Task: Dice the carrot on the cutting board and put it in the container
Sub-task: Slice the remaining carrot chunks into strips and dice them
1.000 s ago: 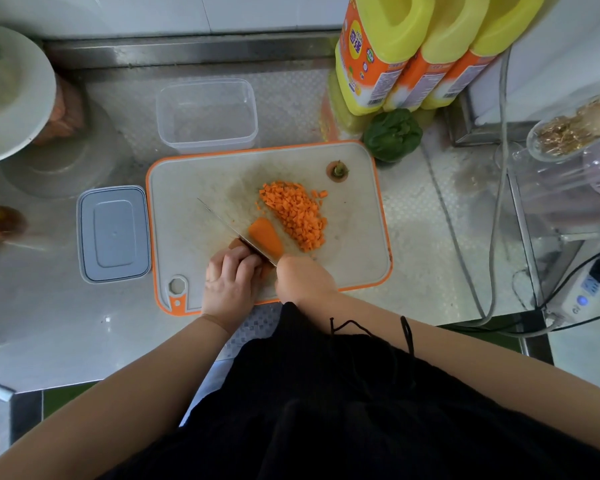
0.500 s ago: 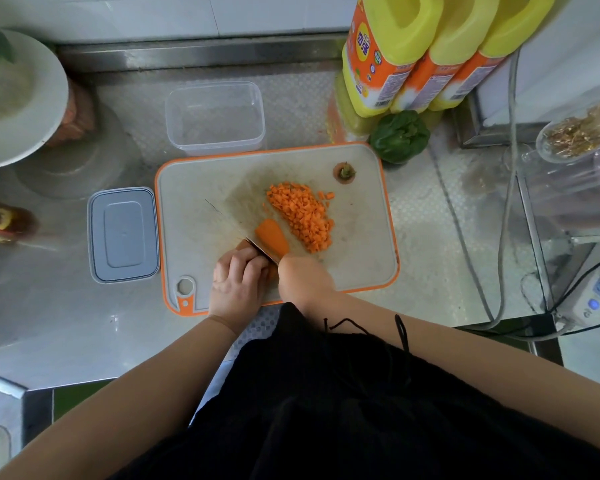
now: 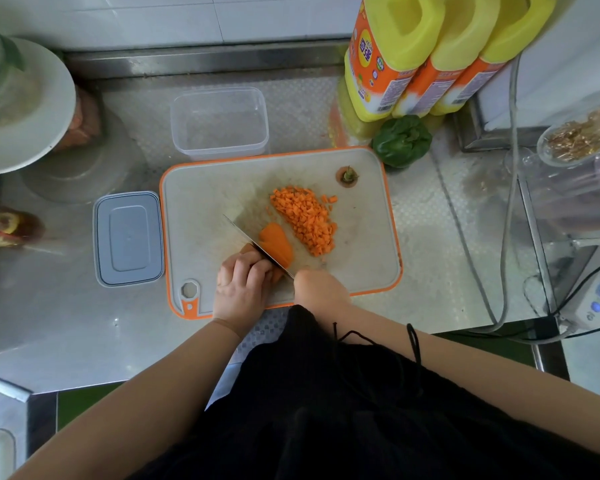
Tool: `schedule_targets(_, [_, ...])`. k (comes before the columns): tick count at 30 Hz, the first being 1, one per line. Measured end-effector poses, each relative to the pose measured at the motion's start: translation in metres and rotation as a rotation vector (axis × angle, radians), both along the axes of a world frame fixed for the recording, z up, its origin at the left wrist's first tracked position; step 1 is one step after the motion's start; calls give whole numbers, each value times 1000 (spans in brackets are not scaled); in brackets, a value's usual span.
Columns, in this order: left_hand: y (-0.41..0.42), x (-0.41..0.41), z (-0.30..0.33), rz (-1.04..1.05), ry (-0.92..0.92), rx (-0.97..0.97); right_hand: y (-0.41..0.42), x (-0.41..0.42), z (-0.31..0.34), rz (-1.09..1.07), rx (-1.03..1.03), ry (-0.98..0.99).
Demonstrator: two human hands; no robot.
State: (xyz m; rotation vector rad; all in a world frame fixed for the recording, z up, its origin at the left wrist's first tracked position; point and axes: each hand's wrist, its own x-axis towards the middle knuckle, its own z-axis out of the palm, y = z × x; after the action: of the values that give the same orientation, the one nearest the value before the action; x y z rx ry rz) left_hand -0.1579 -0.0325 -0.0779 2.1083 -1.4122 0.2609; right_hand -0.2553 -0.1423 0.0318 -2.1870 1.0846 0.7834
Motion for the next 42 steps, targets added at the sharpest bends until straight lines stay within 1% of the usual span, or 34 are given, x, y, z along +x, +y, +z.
schedule_targets(5, [1,0,1,3,24,-13,0,5,-1,-15,-29,-39])
schedule_targets(10, [2,2,7,-19,23,12,-11,11,-3,-42,25,-82])
schedule_targets(13, [3,3,14,-45,64,31,-20,7,-8,-51,61,-95])
schedule_targets(17, [6,7,27,-134,108,45,-15,2,-9,-25,22,-120])
schedule_targets(20, [5,10,32,-147,82,38,-15,-4,-6,-15,-2,-137])
schedule_targets(25, [4,8,35,-117,92,2,-13,-10,6,9,25,-126])
schedule_targets(29, [2,5,34,-64,130,21,-7,-11,20,34,62,-77])
schedule_targets(35, [2,2,30,-45,161,67,-4,-9,33,15,86,-57])
schedule_targets(39, [3,1,25,-28,152,88,-7,-3,38,29,87,-25])
schedule_targets(42, [4,2,16,-27,129,62,-8,3,42,67,68,14])
